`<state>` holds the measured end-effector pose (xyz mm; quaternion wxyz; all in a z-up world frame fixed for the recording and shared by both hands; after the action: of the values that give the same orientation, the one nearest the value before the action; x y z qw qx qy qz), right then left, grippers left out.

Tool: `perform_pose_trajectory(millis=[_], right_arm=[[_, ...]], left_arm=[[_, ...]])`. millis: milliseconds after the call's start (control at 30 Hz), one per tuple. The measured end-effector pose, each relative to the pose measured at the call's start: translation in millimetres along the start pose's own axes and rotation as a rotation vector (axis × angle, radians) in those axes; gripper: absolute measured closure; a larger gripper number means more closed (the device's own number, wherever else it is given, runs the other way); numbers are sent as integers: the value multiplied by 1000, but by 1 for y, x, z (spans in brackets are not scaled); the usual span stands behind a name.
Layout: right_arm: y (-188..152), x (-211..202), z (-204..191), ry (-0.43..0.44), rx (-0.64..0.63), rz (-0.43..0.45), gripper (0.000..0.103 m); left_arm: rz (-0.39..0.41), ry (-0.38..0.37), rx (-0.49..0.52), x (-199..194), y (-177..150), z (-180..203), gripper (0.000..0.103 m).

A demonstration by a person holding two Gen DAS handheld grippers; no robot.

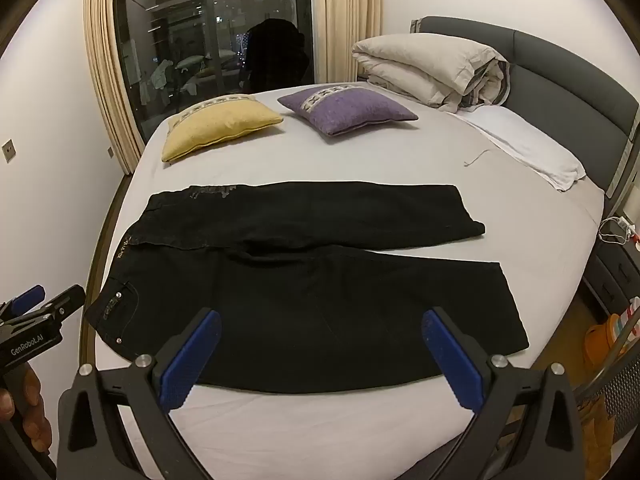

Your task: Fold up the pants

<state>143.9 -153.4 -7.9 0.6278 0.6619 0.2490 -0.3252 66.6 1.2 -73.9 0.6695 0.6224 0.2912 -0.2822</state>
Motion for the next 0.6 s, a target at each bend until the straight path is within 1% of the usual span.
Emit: perform_pose_trajectory(millis=[267,333,500,533,600], right_arm=[[0,-1,0,-5,-5,4,0],[-1,-1,0,-3,-4,5,0],[-1,-1,0,-4,-5,6,0],[-1,-1,0,-4,-5,7,0],[-1,-1,0,-3,-4,6,0]], left_arm=[[10,12,2,-7,-4,10,0],[-10,-13,-16,3,-5,-1,0],[-14,-12,-21,1,-1,6,0],[-14,-13,-24,-3,-3,-1,0],[-16,-11,-25,-3,-4,-1,0]])
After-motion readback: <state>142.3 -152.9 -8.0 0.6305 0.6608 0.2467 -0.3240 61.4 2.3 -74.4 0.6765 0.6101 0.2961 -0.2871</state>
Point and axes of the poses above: each gripper's, at about its wrist camera, not at the fingertips, and x roughly the way its jaws point, z to its right, y to its top, the point moved 10 cm from there along x, roughly the way its jaws point, and after that the axes turned 2 degrees about -y, right-handed, at the moved point
